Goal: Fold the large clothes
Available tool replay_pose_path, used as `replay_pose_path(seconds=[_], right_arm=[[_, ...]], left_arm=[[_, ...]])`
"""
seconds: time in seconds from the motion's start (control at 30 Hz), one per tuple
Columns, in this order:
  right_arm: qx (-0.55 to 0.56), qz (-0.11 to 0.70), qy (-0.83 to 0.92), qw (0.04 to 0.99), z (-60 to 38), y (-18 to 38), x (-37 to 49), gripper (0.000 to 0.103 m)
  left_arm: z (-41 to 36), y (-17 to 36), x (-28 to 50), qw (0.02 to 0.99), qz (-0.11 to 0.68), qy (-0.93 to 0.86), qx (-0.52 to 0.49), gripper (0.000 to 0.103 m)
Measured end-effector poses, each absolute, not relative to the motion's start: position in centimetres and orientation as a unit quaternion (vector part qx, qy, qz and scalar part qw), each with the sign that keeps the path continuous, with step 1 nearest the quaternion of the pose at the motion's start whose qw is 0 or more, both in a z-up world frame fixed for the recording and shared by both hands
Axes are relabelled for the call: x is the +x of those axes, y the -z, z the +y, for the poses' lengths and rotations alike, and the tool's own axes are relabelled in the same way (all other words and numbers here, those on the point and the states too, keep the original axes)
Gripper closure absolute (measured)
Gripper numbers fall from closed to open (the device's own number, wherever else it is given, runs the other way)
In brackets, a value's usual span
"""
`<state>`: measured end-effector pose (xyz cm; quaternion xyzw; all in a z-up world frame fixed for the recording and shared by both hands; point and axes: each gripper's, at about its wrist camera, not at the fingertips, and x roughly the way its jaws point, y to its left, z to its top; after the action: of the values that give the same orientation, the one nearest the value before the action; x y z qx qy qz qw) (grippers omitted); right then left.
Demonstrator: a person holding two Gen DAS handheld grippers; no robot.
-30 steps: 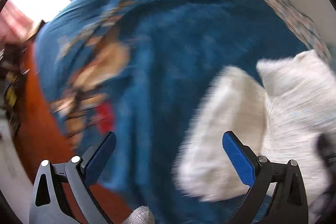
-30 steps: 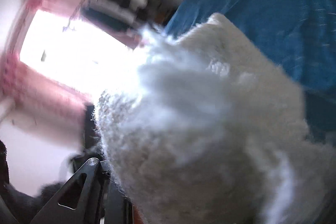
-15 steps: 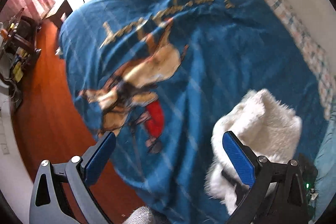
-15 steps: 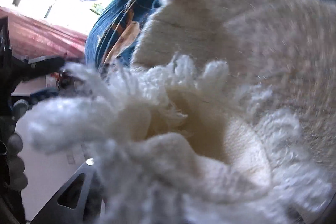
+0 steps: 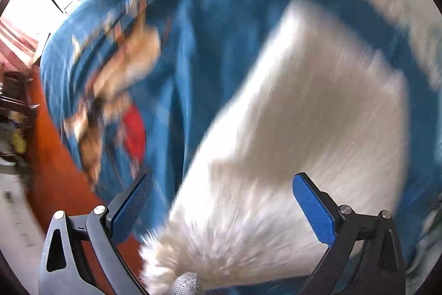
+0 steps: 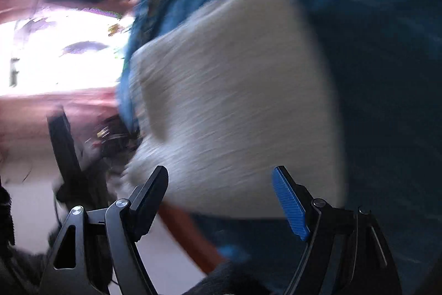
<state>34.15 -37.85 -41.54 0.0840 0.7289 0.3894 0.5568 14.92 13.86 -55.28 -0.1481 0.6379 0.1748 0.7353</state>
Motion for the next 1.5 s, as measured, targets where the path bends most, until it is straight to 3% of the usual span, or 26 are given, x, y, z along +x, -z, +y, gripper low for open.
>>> replay_pose_path(seconds=[0.07, 0.2, 0.33, 0.43, 0.57, 0.67, 0.83, 0.93, 1.07, 1.2, 1.23, 1.33, 1.43, 1.5], right_arm=[[0.074, 0.729, -0.372, 0.569, -37.9, 42.2, 36.1, 0.023], [0.057, 0.725, -0.403, 0.555, -37.0, 45.4, 39.3, 0.023], [0.157, 0.753, -0.477, 0.425, -35.1, 52.7, 41.6, 0.013], [0.183, 0.746, -0.517, 0.378, -33.4, 54.5, 40.7, 0.013], [0.232, 0.725, -0.502, 0.411, -33.6, 53.8, 40.4, 0.041], [0.295, 0.72, -0.458, 0.43, -36.1, 52.7, 40.3, 0.047], [0.415, 0.692, -0.356, 0.471, -45.5, 50.6, 40.3, 0.047], [0.344, 0.723, -0.298, 0.52, -50.7, 50.4, 41.3, 0.032], [0.282, 0.753, -0.259, 0.535, -54.1, 49.9, 41.8, 0.029], [0.132, 0.692, -0.245, 0.666, -54.3, 42.0, 43.3, 0.029], [0.124, 0.671, -0.262, 0.682, -54.3, 40.1, 43.7, 0.03], [0.108, 0.676, -0.324, 0.653, -53.4, 37.4, 44.9, 0.049], [0.053, 0.697, -0.366, 0.614, -47.6, 38.4, 44.2, 0.051], [-0.002, 0.7, -0.357, 0.619, -43.1, 41.0, 45.0, 0.052]], left_arm=[[12.5, 57.9, 13.1, 0.724, 0.651, -0.174, -0.15, 0.0], [12.5, 57.8, 11.8, 0.737, 0.633, -0.176, -0.156, 0.0], [14.0, 57.7, 12.3, 0.726, 0.638, -0.174, -0.19, 0.0], [14.9, 57.1, 13.0, 0.727, 0.639, -0.178, -0.175, 0.0], [15.8, 55.4, 13.8, 0.734, 0.629, -0.199, -0.162, 0.0], [16.9, 53.0, 13.8, 0.742, 0.607, -0.214, -0.188, 0.0], [17.5, 50.0, 14.1, 0.755, 0.578, -0.224, -0.215, 0.0], [16.0, 50.3, 15.2, 0.757, 0.575, -0.217, -0.224, 0.0], [12.7, 51.1, 17.8, 0.766, 0.57, -0.194, -0.226, 0.0], [9.7, 52.1, 20.1, 0.784, 0.562, -0.182, -0.193, 0.0], [9.1, 52.7, 20.5, 0.784, 0.565, -0.18, -0.182, 0.0], [7.5, 55.2, 21.3, 0.776, 0.59, -0.17, -0.146, 0.0], [6.0, 59.4, 20.6, 0.753, 0.634, -0.156, -0.081, 0.0], [7.2, 59.6, 19.8, 0.748, 0.634, -0.157, -0.115, 0.0]])
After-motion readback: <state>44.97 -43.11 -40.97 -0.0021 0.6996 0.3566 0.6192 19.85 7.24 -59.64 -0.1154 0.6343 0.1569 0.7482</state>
